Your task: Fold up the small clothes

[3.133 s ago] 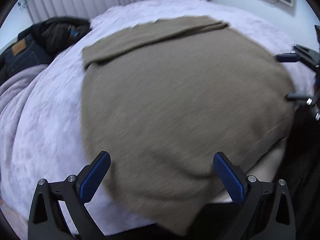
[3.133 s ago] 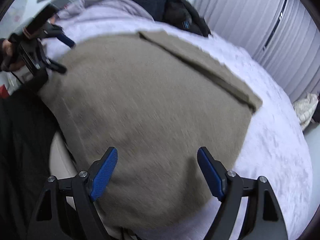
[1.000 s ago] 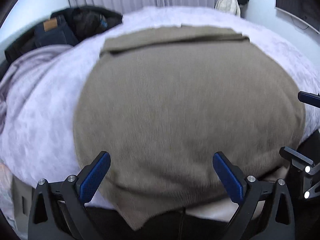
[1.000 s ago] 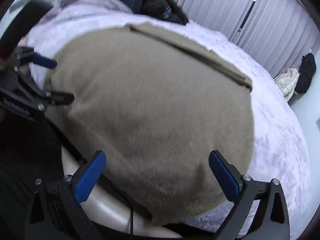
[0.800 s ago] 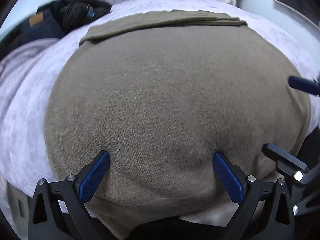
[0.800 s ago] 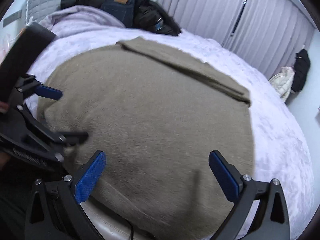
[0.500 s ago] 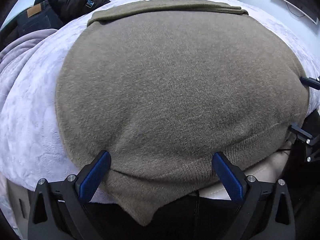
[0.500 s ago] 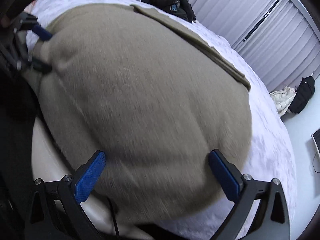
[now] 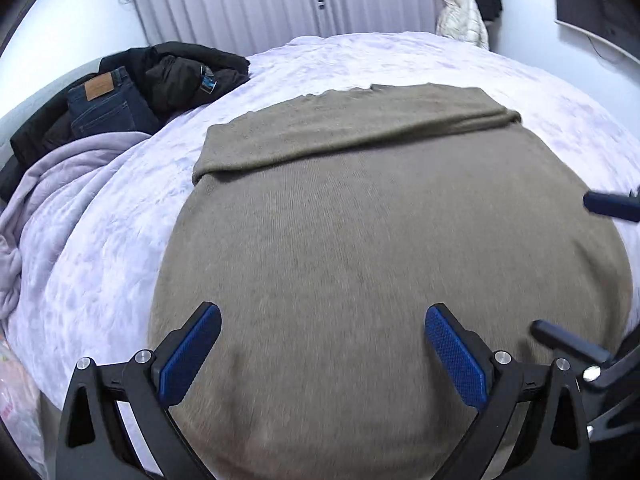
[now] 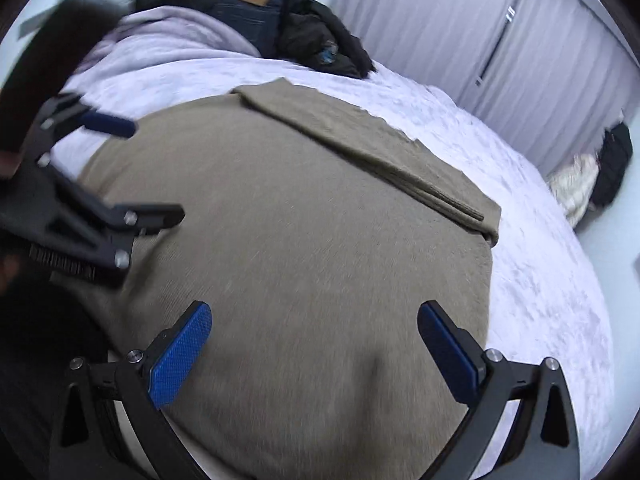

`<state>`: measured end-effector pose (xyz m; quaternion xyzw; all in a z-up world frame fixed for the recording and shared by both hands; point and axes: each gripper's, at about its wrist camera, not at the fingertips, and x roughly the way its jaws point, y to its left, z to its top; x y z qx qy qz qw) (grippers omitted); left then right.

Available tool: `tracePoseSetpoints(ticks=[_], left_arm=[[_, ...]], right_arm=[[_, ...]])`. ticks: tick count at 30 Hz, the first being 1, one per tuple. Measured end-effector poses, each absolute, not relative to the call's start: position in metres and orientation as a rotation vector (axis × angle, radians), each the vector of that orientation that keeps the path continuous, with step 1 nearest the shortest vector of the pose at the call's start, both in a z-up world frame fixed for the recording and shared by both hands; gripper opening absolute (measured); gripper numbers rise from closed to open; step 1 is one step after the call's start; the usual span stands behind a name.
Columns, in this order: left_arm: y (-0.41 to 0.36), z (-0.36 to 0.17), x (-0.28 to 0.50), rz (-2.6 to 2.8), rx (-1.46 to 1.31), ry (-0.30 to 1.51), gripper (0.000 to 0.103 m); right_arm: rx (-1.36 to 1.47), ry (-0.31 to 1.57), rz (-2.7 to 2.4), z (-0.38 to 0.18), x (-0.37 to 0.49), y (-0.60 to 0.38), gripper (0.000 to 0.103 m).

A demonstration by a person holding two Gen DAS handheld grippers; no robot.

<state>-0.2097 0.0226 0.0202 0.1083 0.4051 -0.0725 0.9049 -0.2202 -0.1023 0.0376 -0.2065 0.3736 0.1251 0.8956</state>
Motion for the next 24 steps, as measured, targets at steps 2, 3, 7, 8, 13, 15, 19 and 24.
tracePoseSetpoints(ticks=[2,3,7,8,13,15,19,24], left_arm=[[0.026,0.018,-0.190,-0.125,0.206,0.856,0.103],[0.026,0.014,-0.186,-0.117,0.195,0.870,0.103],[0.035,0.002,-0.182,-0.123,0.109,0.896,0.103],[0.037,0.000,-0.183,-0.126,0.102,0.895,0.103],[0.050,-0.007,-0.205,-0.164,0.071,0.899,0.103],[0.056,-0.010,-0.212,-0.187,0.065,0.904,0.103],[0.059,-0.012,-0.222,-0.199,0.094,0.921,0.103],[0.056,-0.004,-0.227,-0.192,0.102,0.932,0.103]], right_arm=[[-0.360,0.815,0.221,0.032,-0.202,-0.102,0.102],[-0.327,0.840,0.202,0.028,-0.197,-0.102,0.102],[-0.183,0.871,0.180,0.013,-0.192,-0.113,0.102],[-0.186,0.859,0.184,0.012,-0.198,-0.115,0.102],[-0.266,0.842,0.227,0.005,-0.227,-0.124,0.102],[-0.277,0.852,0.240,0.002,-0.240,-0.132,0.102],[-0.397,0.849,0.241,-0.009,-0.262,-0.136,0.102],[-0.540,0.873,0.236,-0.007,-0.272,-0.124,0.102]])
